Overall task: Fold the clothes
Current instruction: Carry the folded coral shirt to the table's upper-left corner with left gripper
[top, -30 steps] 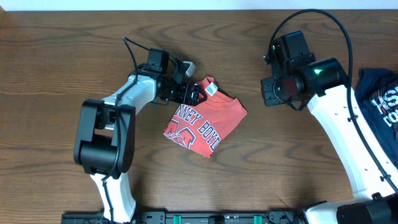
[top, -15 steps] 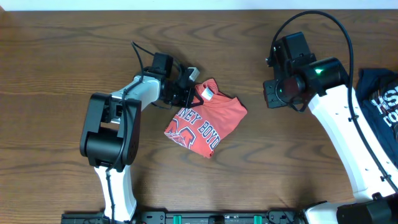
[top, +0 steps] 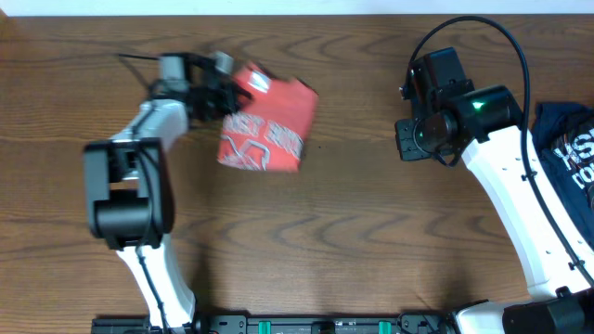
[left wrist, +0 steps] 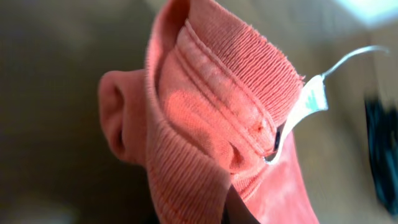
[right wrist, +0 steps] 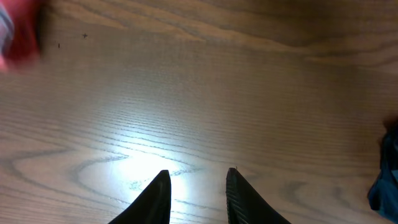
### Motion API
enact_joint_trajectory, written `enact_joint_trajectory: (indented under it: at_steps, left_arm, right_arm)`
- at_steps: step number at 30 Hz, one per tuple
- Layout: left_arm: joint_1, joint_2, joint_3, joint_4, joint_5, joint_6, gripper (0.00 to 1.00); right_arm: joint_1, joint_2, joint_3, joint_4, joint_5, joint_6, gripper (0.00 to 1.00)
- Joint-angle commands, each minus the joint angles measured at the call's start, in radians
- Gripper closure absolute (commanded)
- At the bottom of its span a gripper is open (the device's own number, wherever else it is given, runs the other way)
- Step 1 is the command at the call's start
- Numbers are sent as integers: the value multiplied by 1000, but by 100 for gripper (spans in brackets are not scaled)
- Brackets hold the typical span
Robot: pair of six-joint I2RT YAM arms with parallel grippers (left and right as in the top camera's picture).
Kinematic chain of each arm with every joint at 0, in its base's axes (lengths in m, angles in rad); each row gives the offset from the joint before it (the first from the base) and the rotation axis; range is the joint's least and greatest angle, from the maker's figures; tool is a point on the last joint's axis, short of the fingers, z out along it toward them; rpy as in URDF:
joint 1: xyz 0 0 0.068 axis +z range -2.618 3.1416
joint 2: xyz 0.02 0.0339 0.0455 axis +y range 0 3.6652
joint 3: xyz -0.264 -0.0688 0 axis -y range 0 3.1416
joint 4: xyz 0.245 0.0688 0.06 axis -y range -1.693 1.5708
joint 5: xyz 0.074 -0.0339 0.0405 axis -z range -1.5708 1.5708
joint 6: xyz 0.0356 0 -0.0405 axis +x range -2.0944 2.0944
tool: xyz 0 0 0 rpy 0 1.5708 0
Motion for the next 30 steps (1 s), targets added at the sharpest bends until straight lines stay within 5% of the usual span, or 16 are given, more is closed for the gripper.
enact_joint_trajectory:
  at_steps: [1, 7, 18, 19, 20, 21, 22, 30]
  left_arm:
    - [134, 8, 29, 93, -104, -214, 94]
    - [333, 8, 29, 156, -267, -385, 94]
    - [476, 8, 29, 10, -415, -393, 94]
    - [481, 8, 29, 0, -427, -393, 86]
    - [486, 8, 29, -8, -427, -393, 58]
    - [490, 8, 29, -15, -426, -393, 19]
    - [494, 8, 29, -27, -426, -393, 2]
    - [560, -21, 29, -108, -372, -393, 2]
  right_arm:
    - [-11, -14, 14, -4, 13, 7, 71]
    - [-11, -14, 14, -14, 11, 24, 72]
    - [-11, -14, 14, -30, 11, 41, 71]
    - [-11, -14, 14, -32, 11, 41, 72]
    - [-11, -14, 14, -33, 11, 41, 71]
    - [-11, -14, 14, -34, 11, 41, 71]
    - [-11, -14, 14, -34, 11, 41, 72]
    - [-11, -14, 14, -41, 9, 41, 71]
